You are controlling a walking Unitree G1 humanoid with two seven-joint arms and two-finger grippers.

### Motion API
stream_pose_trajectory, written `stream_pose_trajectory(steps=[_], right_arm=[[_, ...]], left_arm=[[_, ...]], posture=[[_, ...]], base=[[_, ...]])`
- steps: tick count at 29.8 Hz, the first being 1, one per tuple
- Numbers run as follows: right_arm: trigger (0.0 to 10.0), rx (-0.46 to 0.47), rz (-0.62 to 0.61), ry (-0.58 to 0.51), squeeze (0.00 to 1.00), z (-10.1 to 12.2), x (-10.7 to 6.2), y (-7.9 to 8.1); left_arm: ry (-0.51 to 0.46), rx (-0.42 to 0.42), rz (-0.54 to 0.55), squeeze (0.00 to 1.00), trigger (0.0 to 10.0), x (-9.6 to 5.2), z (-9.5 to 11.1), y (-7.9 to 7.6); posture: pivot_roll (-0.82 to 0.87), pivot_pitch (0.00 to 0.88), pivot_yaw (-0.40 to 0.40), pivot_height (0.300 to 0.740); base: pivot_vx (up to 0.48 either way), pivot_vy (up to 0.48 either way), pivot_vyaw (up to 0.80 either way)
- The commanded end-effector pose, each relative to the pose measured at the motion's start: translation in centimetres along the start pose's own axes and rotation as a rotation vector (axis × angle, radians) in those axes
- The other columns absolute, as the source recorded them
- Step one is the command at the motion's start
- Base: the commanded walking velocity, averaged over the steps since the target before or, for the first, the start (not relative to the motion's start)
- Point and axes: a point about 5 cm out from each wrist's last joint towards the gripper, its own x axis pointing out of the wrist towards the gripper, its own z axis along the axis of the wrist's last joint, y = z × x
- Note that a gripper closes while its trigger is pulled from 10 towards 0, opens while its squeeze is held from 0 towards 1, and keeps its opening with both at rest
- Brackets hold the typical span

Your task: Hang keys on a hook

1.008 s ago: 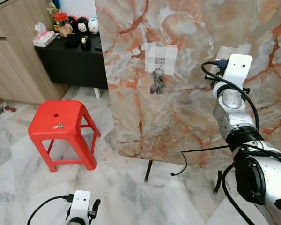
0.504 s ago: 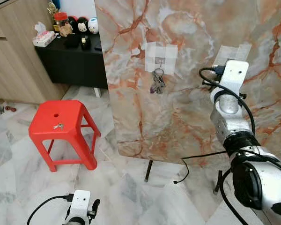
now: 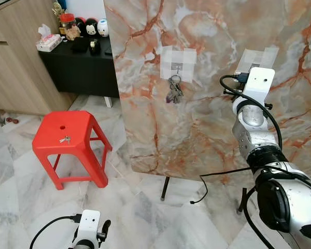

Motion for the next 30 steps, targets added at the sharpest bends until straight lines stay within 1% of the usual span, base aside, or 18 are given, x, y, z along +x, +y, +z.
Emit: stream_pose_trajectory(steps=[1,11,13,15,30], right_arm=[[10.0,0.011,-0.005,-0.028,0.00,0.73,0.11,-0.03],[10.0,0.011,-0.005,-0.028,0.00,0.73,0.11,-0.03],[10.0,0.000,-0.060,-0.074,0.00,1.37,0.11,-0.61],[10.0,0.000,-0.082,-0.092,0.00,1.67,0.13,-0.84],[10.0,0.002,-0.076,-0.086,0.00,1.43,-0.07,-0.58]], left_arm=[[0.022,0.021,-0.010,0.00,10.0,-0.14,-0.42,0.08],[0.022,0.021,-0.010,0.00,10.0,-0.14,-0.42,0.08],[0.019,0.023,-0.008,0.00,10.0,0.00,-0.19,0.13],[0.017,0.024,-0.008,0.00,10.0,0.07,-0.08,0.15],[0.016,0.024,-0.008,0.00,10.0,0.10,-0.03,0.13]], posture=[[0.01,0.066,-0.016,0.740],[0.01,0.066,-0.016,0.740],[0.00,0.061,-0.013,0.740],[0.00,0.060,-0.012,0.740],[0.00,0.060,-0.012,0.740]], base=[[0.000,0.000,0.00],[0.000,0.000,0.00],[0.000,0.000,0.00],[0.000,0.000,0.00],[0.000,0.000,0.00]])
